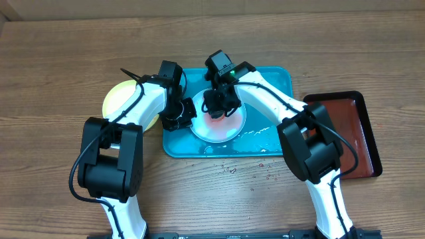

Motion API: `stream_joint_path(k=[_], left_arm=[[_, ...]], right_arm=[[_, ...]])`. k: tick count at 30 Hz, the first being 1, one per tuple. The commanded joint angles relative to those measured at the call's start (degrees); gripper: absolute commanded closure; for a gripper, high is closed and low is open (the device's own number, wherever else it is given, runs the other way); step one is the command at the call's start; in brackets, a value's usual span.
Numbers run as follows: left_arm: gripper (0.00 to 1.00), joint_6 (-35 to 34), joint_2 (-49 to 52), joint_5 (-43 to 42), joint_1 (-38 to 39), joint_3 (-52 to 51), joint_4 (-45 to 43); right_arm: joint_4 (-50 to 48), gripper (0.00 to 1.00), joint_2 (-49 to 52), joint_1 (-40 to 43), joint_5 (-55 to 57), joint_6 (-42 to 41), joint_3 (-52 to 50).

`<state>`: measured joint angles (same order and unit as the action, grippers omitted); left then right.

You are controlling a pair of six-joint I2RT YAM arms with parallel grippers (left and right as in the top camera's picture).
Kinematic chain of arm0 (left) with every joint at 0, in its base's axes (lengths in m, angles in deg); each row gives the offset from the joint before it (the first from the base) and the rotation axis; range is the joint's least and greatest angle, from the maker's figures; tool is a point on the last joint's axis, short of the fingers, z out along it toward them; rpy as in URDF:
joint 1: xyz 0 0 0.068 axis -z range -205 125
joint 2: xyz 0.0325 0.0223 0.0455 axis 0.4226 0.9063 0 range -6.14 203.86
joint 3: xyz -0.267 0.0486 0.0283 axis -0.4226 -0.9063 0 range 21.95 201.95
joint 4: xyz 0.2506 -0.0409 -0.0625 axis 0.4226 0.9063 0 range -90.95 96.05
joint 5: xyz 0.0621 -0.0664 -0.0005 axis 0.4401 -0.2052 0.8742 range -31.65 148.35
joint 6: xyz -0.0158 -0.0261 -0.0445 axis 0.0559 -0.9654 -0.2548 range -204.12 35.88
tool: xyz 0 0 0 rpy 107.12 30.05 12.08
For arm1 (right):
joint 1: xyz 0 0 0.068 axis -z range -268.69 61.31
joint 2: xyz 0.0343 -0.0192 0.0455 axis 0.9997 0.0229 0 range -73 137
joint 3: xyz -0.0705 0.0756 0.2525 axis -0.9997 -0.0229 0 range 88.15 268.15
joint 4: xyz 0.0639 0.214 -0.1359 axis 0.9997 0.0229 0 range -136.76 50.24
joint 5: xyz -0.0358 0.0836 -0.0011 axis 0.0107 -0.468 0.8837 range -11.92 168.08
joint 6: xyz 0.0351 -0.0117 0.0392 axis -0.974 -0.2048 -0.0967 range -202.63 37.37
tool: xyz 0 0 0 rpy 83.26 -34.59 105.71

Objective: Clean dirty plates on tray and stack at the side

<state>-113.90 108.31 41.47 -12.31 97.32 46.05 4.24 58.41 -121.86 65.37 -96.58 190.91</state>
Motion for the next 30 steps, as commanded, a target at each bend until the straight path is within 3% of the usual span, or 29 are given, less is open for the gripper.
stream_joint_path(k=[1, 8, 14, 20, 30], left_arm=[[0.96, 1.5, 0.5, -1.2, 0.4, 1.3, -0.5], [0.96, 1.5, 0.5, -1.2, 0.4, 1.3, -0.7], [0.96, 1.5, 0.5, -2.2, 0.4, 1.3, -1.2], [0.96, 1.5, 0.5, -2.2, 0.4, 1.3, -1.2], [0.96, 1.5, 0.5, -2.2, 0.4, 1.3, -1.2]], right_arm=[[0.9, 0.96, 2.6, -2.7, -6.1, -1.7, 0.1], [2.3, 0.96, 2.6, -3.4, -16.1, -0.9, 0.1], [1.3, 0.96, 2.6, -0.7, -16.1, -1.7, 0.1], [1.7, 0.96, 2.6, 3.2, -0.8, -11.8, 0.5], [13.5, 0.96, 2.5, 5.2, 21.3, -11.7, 9.7]])
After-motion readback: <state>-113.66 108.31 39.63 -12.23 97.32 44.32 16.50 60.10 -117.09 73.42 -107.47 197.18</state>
